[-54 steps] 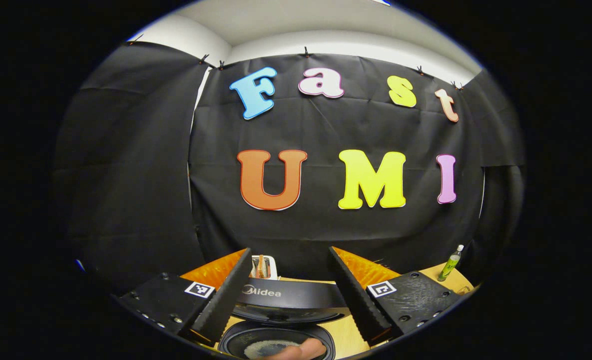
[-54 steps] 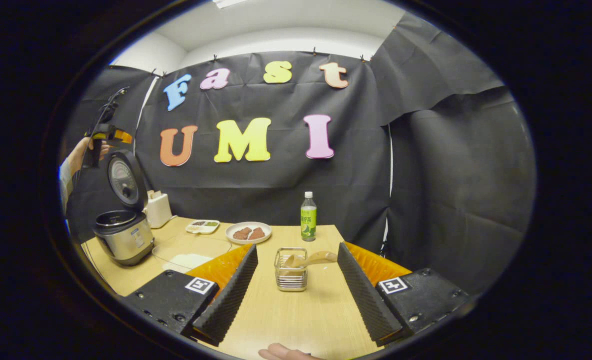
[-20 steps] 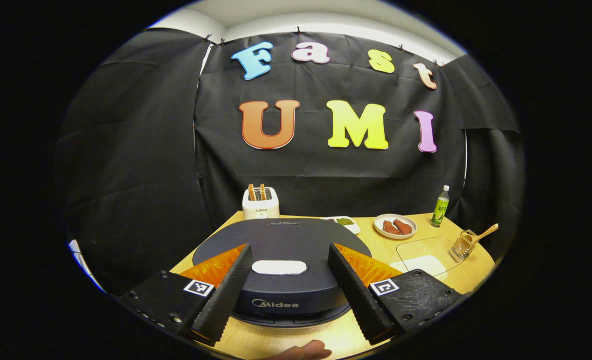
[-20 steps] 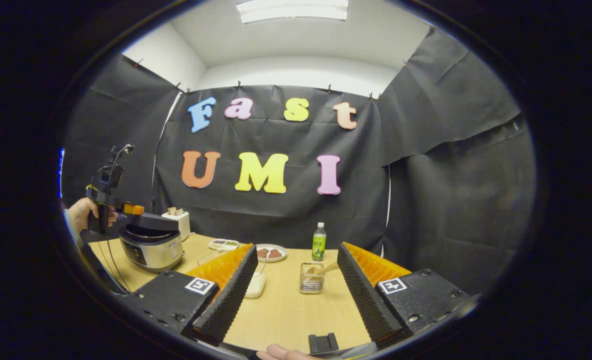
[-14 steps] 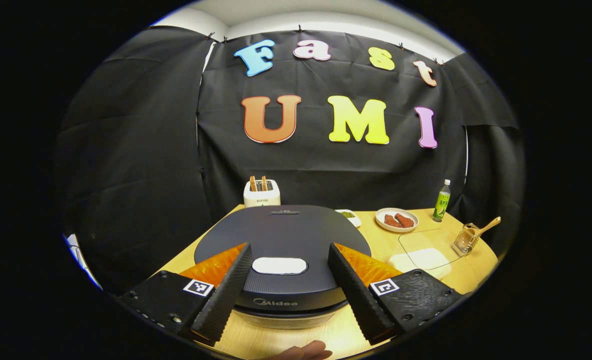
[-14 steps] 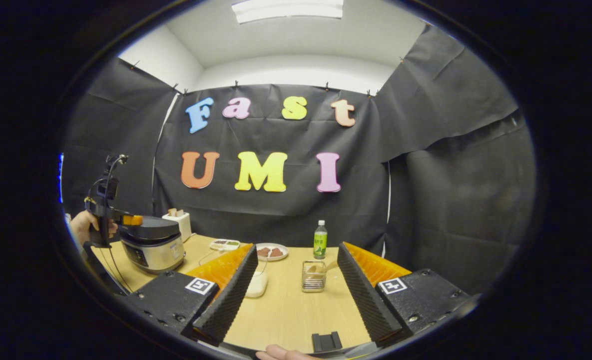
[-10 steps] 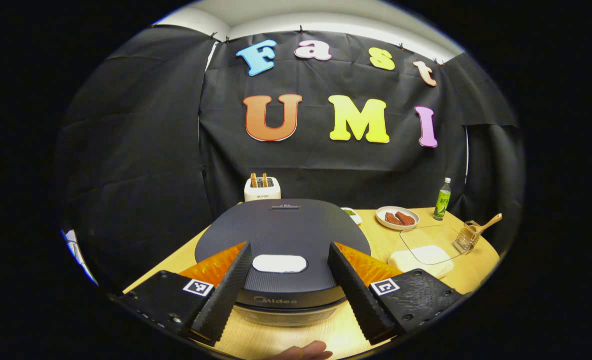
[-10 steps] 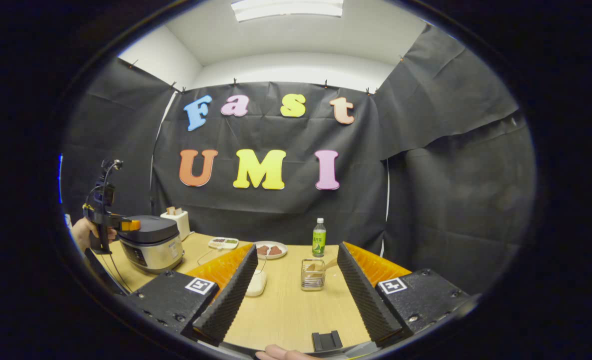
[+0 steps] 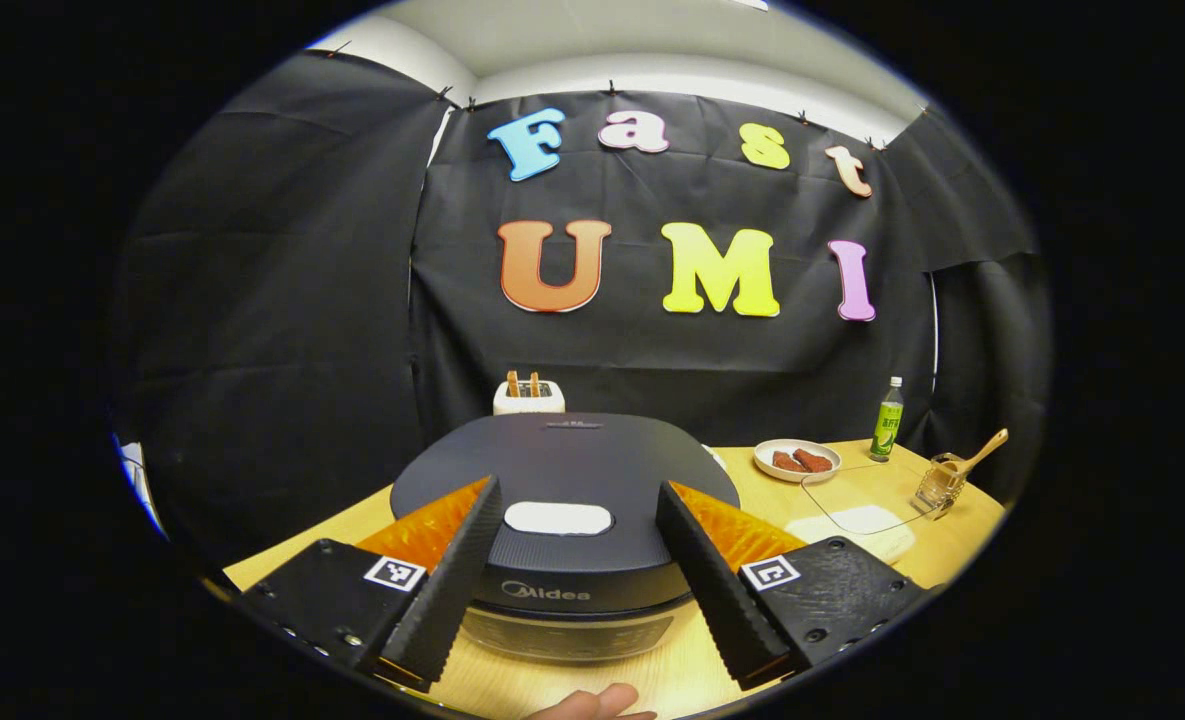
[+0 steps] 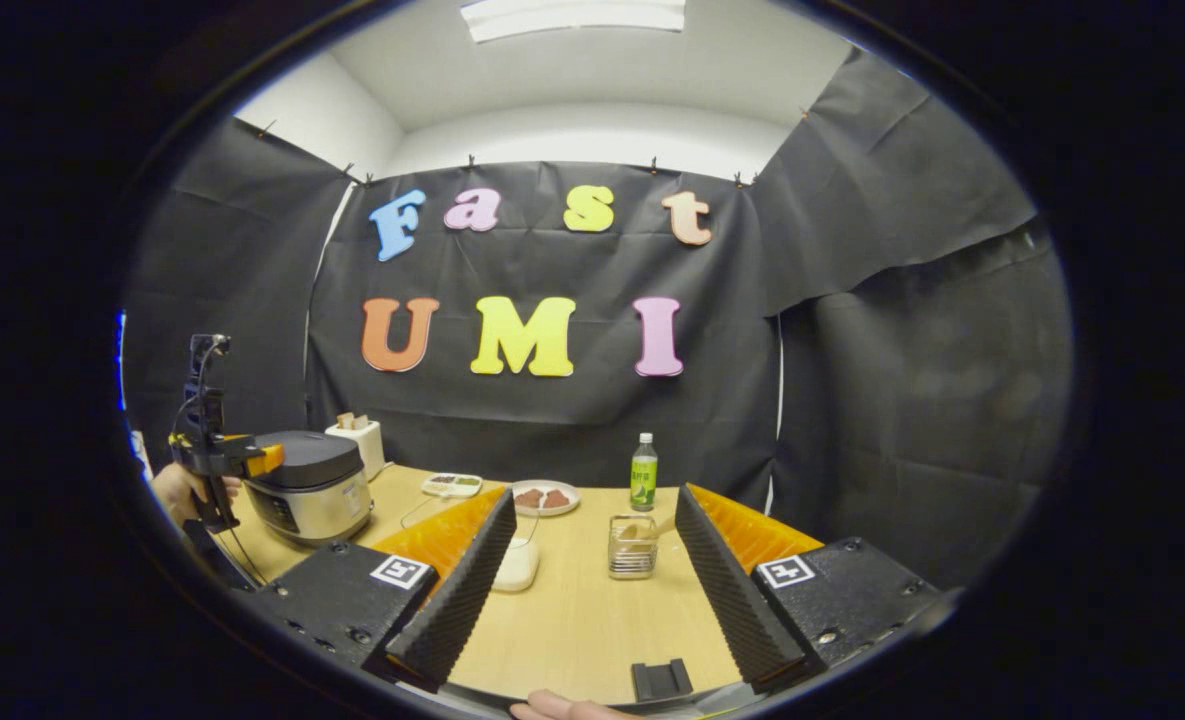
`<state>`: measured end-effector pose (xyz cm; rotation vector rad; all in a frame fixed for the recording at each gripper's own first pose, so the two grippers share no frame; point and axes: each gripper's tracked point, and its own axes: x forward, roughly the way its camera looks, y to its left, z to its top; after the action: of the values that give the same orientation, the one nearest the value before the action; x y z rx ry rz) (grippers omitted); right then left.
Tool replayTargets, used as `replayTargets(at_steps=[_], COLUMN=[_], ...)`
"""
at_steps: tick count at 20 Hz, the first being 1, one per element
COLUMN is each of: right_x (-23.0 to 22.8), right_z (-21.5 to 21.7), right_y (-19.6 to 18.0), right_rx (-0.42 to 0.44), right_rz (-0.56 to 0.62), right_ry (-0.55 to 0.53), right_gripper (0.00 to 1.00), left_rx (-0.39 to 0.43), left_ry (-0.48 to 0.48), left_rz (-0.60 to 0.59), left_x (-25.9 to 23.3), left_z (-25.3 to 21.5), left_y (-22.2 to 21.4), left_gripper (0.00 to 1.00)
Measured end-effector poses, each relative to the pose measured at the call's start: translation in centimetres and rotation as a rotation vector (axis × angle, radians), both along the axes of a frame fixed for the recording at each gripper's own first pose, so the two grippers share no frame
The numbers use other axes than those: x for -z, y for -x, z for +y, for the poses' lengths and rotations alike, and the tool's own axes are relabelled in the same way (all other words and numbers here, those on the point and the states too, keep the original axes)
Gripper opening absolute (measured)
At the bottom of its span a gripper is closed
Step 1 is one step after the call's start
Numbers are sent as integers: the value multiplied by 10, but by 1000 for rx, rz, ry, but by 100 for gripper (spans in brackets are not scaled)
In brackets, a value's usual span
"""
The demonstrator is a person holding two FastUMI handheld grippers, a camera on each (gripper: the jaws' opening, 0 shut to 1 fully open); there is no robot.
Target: Close the left gripper, press the button to open the rice cooker; take a wooden spoon from the chopstick holder with the right hand, scoop a spoonful of rice and pour it into the rice cooker, then put the wooden spoon back into the chopstick holder.
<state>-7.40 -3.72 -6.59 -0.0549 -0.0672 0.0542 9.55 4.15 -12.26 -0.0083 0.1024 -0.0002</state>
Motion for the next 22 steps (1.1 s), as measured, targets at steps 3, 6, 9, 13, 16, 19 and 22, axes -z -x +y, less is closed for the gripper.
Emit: replayTargets(at_steps=[3,6,9,13,16,19,22], right_x=[2,2,1,-2,-6,-12,-20], right_z=[3,5,2,-1,1,1,2], right_y=[0,-1,-5,-7,-7,-5,-3], right_rx=[-8,-11,1,18,17,22,25], right_rz=[3,7,11,8,0,-10,-15], right_ry=[-2,0,5,5,3,5,-2], right_gripper=[100,100,100,100,100,100,100], left_rx=[9,3,-5,-59,-42,-6,28], left_ry=[16,-4,-35,36,57,43,25], left_rz=[5,-11,16,53,12,-33,-75], left_x=[-2,-3,-7,-24,-48,-74,-99], left_z=[-3,-2,0,7,-5,-20,-41], left_y=[2,2,9,28,48,74,97], left_gripper=[93,96,95,93,95,95,95])
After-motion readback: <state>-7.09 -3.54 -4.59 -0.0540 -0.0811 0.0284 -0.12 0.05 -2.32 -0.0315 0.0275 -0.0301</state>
